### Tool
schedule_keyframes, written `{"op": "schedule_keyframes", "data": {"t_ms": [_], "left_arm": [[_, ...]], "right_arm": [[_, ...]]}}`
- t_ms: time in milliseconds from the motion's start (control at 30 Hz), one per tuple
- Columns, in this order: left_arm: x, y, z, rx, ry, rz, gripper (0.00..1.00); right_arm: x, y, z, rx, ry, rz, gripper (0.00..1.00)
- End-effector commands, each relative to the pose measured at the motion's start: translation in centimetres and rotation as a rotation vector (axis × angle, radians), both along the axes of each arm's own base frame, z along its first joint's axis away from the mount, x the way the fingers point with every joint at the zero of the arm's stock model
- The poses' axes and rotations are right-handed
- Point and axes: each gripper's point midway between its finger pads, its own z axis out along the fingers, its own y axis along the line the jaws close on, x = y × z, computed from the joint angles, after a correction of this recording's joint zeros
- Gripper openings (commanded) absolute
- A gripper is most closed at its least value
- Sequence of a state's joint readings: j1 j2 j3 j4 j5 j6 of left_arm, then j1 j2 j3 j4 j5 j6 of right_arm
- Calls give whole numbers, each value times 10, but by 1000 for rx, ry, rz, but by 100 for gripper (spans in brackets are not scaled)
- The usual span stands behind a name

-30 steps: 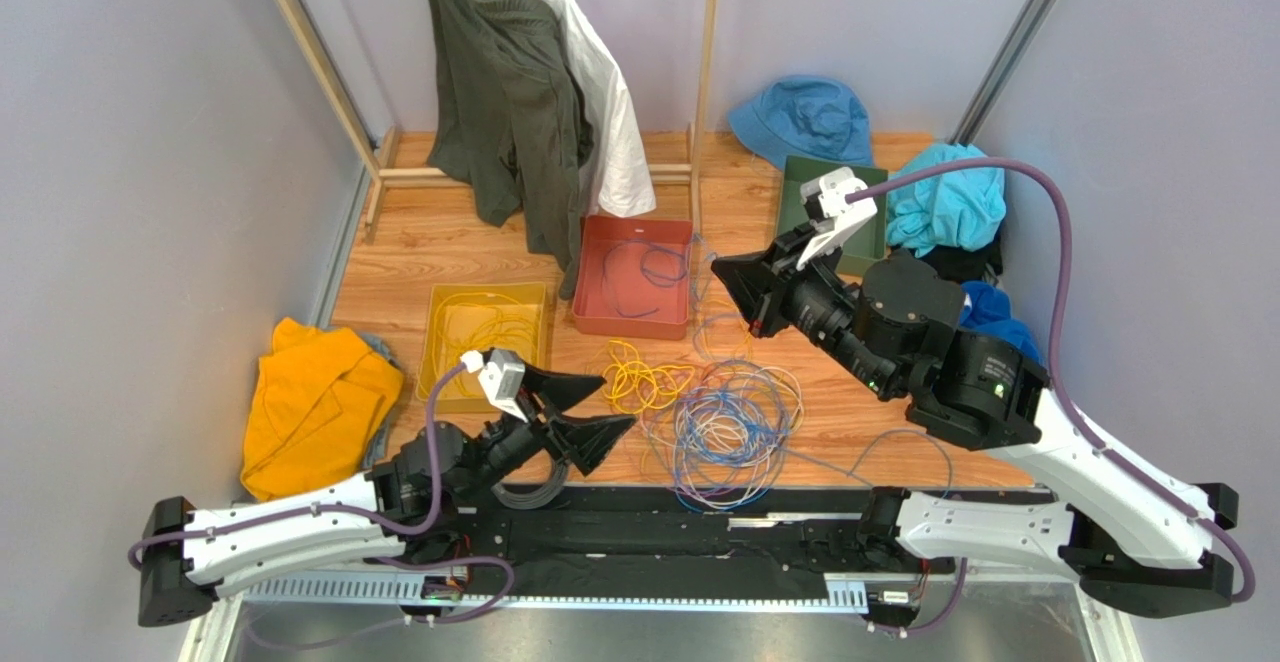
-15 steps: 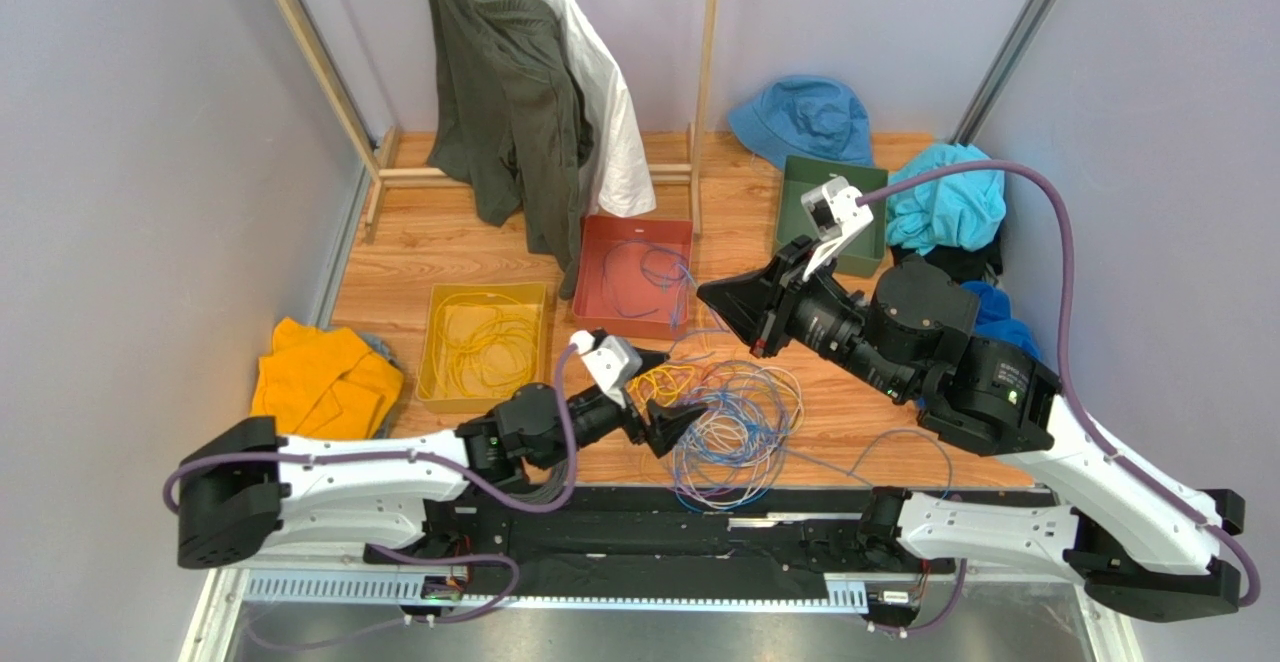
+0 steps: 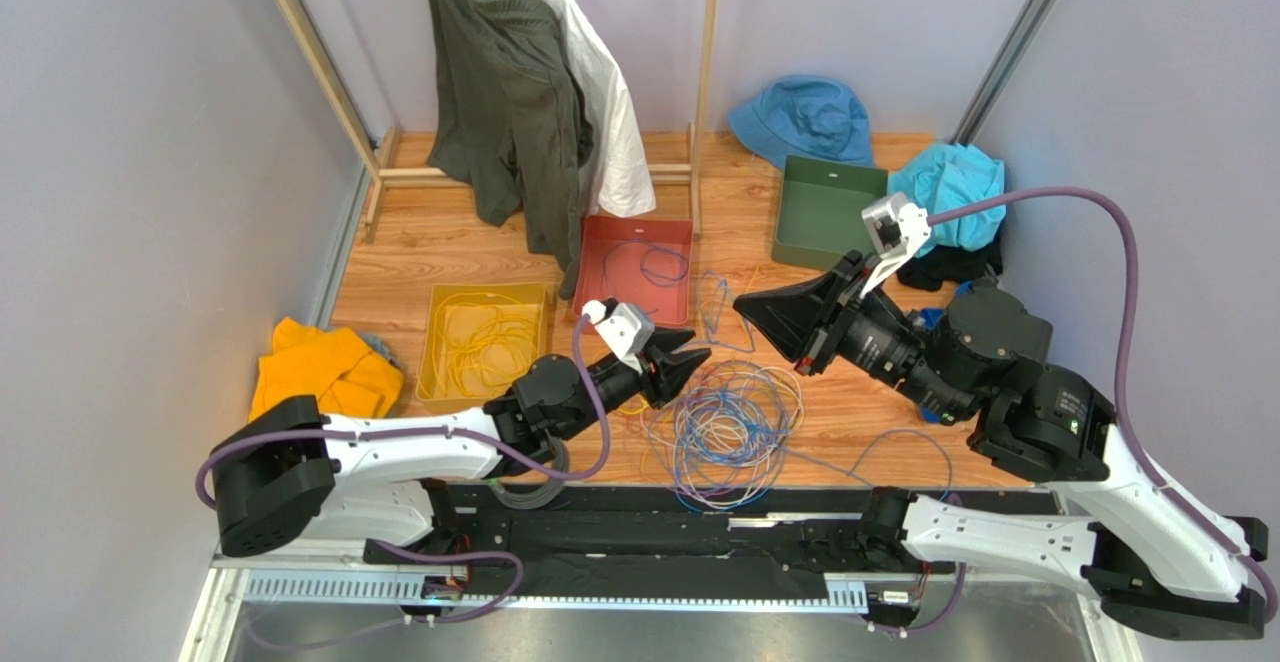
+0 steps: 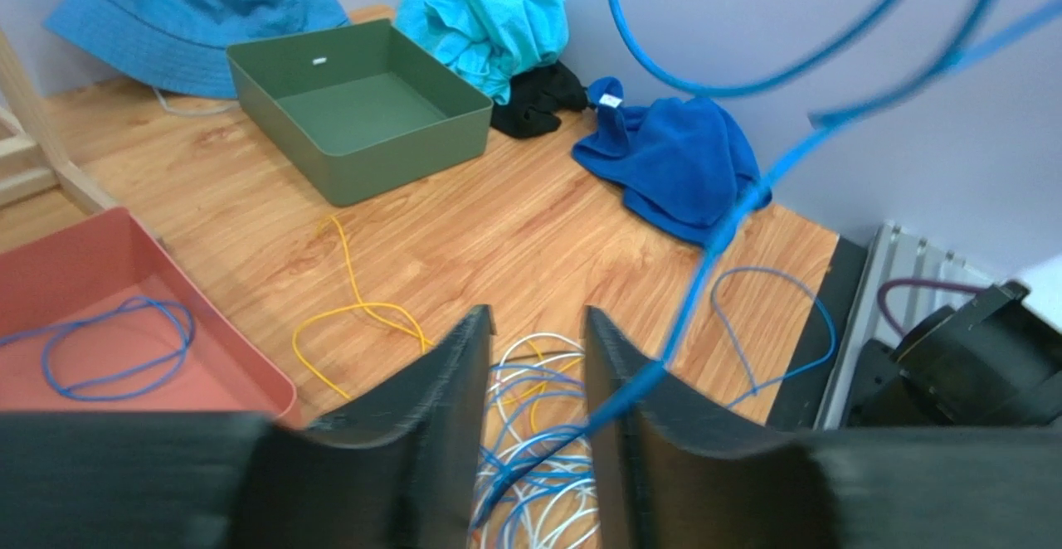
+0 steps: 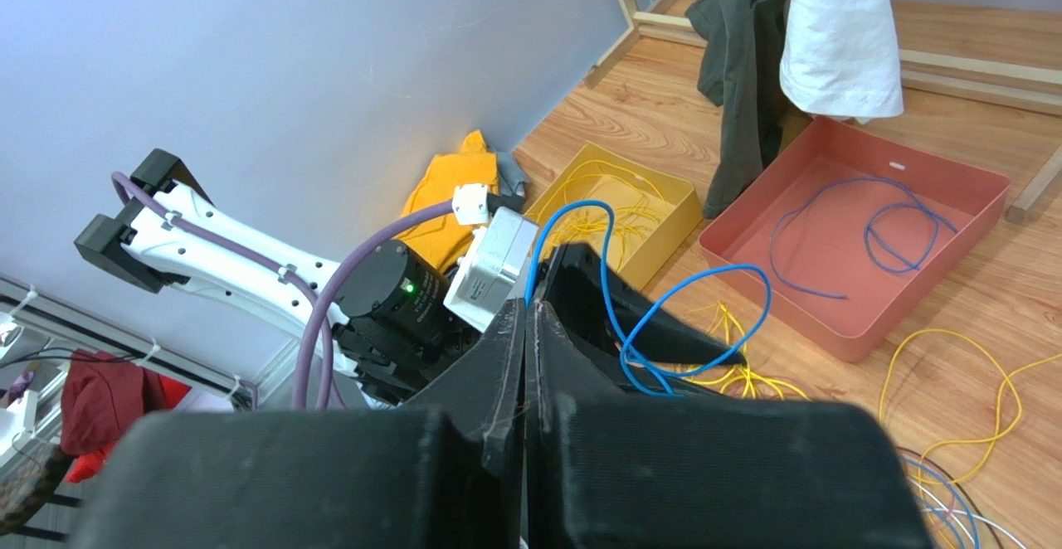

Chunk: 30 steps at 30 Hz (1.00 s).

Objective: Untangle the cables

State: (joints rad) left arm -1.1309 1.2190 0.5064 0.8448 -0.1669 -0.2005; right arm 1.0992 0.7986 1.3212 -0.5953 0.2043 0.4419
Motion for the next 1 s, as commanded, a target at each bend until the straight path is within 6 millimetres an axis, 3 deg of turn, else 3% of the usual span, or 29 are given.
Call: {"op": "schedule_keyframes", "data": {"t_ms": [0, 33, 67, 133, 167, 200, 233, 267, 300, 400, 633, 667, 700, 733, 767, 800, 833, 900, 933, 967], "left_arm": [[-13, -9, 22, -80, -2, -86, 25], [-16, -8, 20, -77, 10, -96, 4], [-19, -4, 25, -97, 26, -102, 0], [-27, 2, 15, -73, 57, -123, 0], [-31, 9, 26, -100, 61, -130, 0], [-32, 12, 16, -41, 107, -124, 0], [-32, 17, 17, -14, 136, -105, 0], [-33, 25, 27, -11, 162, -89, 0], [-34, 32, 24, 78, 220, -64, 0], [-34, 54, 42, 171, 266, -6, 0], [-37, 93, 112, 106, 245, 72, 0], [-38, 94, 113, 121, 248, 73, 0], [-38, 96, 133, 92, 231, 70, 0], [-38, 97, 141, 90, 225, 71, 0], [-36, 94, 139, 116, 234, 78, 0], [-36, 96, 160, 86, 216, 77, 0], [-36, 96, 167, 86, 213, 75, 0], [-35, 94, 187, 83, 202, 78, 0], [-32, 89, 188, 99, 203, 79, 0], [-33, 92, 201, 85, 190, 78, 0]], "right_arm": [[0, -2, -7, -6, 11, -7, 0], [1, -2, -9, -10, 11, -15, 0], [1, -2, -10, -11, 11, -18, 0], [3, -3, -16, -18, 12, -25, 0], [3, -3, -20, -22, 14, -28, 0], [4, -4, -22, -23, 15, -33, 9], [5, -5, -25, -27, 15, -45, 16], [8, -5, -37, -49, 25, -54, 31], [9, -8, -41, -53, 27, -68, 36], [17, -19, -63, -73, 41, -145, 45], [18, -29, -88, -65, 46, -175, 46], [16, -29, -90, -63, 45, -168, 45], [17, -27, -90, -54, 43, -165, 44], [15, -22, -101, -71, 48, -145, 44], [14, -20, -106, -74, 43, -129, 43], [14, -14, -105, -53, 33, -113, 42], [13, -8, -121, -69, 44, -95, 41], [15, 1, -128, -43, 50, -87, 41], [17, 4, -143, -55, 68, -92, 41], [19, 7, -148, -49, 84, -100, 41]]}}
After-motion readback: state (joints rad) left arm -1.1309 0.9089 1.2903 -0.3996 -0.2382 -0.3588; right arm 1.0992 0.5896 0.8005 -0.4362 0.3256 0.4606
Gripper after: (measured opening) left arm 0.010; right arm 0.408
